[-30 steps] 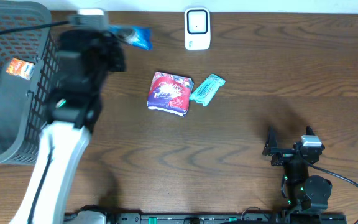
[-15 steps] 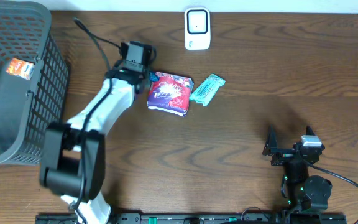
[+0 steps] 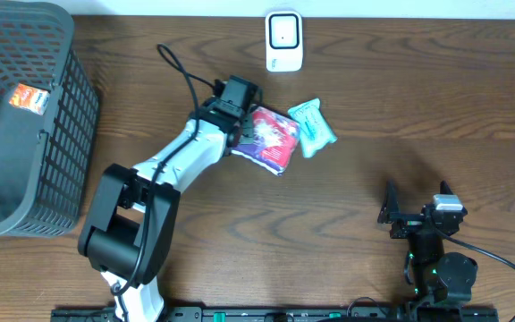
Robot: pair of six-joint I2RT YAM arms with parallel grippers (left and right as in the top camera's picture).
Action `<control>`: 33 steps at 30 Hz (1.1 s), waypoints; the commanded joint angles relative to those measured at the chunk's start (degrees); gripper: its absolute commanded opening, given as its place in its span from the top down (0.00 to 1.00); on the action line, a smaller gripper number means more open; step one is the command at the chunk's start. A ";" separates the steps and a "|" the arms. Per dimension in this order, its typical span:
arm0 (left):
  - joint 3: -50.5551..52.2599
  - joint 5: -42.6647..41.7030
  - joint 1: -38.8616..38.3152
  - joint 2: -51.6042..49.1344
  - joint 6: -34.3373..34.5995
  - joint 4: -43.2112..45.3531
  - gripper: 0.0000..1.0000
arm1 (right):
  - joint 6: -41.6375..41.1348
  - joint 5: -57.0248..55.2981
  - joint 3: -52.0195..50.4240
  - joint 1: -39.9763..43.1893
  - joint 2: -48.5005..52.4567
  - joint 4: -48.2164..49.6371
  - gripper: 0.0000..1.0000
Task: Scan the item barcode
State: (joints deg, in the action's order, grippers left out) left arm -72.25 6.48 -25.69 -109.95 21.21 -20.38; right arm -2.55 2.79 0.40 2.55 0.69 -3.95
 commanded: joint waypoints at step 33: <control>-22.21 6.32 47.98 23.28 -15.50 -9.94 0.11 | -0.59 0.11 -0.11 -0.39 -0.37 -0.17 0.01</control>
State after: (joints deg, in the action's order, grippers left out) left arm -94.11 18.06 19.05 -85.69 2.90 -28.38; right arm -2.55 2.79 0.40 2.55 0.69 -3.95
